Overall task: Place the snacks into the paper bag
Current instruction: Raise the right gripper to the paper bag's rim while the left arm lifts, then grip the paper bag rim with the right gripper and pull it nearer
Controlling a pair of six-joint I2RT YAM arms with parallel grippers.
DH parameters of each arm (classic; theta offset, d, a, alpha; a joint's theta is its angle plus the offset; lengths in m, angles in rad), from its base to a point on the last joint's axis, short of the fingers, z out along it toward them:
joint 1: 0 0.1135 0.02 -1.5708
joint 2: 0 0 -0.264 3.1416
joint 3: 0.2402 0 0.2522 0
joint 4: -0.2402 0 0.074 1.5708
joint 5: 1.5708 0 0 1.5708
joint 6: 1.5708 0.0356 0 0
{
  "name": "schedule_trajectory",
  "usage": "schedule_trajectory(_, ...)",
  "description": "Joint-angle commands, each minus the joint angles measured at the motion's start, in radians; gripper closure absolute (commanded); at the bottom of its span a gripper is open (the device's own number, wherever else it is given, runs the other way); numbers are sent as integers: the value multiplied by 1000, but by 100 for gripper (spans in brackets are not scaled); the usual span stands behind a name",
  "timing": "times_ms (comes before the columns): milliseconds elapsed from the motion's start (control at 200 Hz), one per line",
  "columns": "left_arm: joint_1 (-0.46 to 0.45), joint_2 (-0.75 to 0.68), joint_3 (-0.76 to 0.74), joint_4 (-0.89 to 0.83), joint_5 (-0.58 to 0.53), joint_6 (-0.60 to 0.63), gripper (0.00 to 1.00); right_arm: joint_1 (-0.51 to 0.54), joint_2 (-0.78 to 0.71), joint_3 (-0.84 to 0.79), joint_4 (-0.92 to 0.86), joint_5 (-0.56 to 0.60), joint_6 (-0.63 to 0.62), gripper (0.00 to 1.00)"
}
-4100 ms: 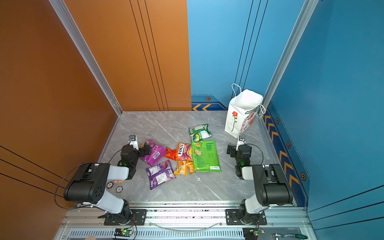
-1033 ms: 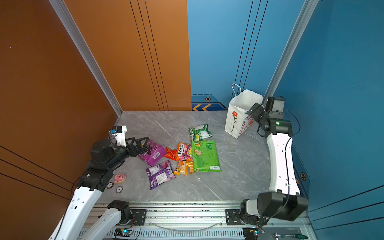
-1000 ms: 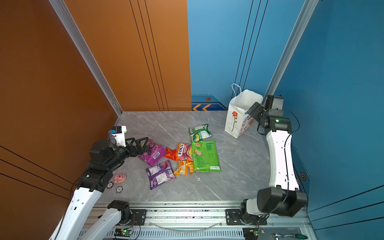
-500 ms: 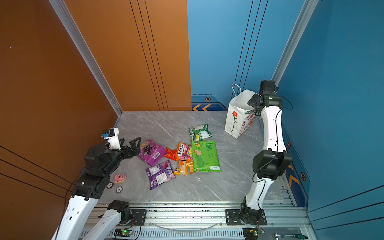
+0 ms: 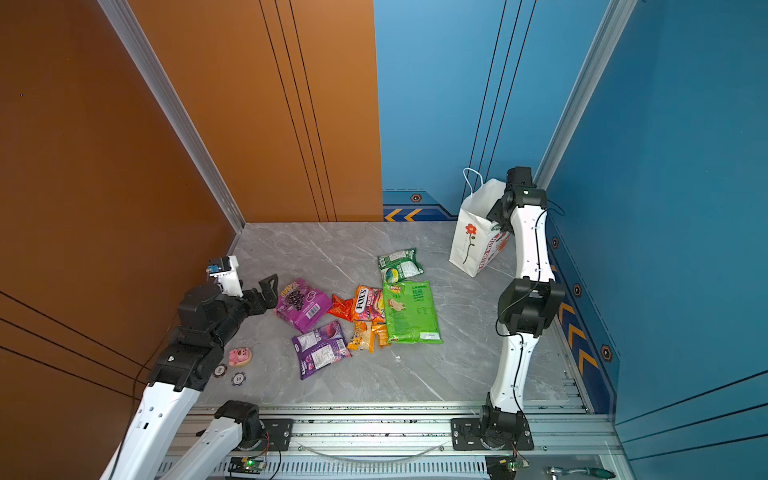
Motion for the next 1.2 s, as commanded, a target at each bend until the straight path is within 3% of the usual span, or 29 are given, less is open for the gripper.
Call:
schedule_trajectory(0, -8, -2, 8, -11, -28, 12, 2, -2, -9, 28, -45, -30, -31, 35)
schedule_trajectory(566, -5, 20, 7, -27, -97, 8, 2, -25, -73, -2, -49, -104, -56, 79)
schedule_trajectory(731, -5, 24, 6, -31, -107, 4, 2, -23, -157, -59, -40, -116, -66, 91)
schedule_trajectory(926, -5, 36, 9, -39, -123, 6, 2, -24, -328, -281, 44, -158, -64, 97)
schedule_trajectory(1196, -4, 50, 14, -46, -122, 2, 3, -10, -584, -590, 137, -223, -48, 97)
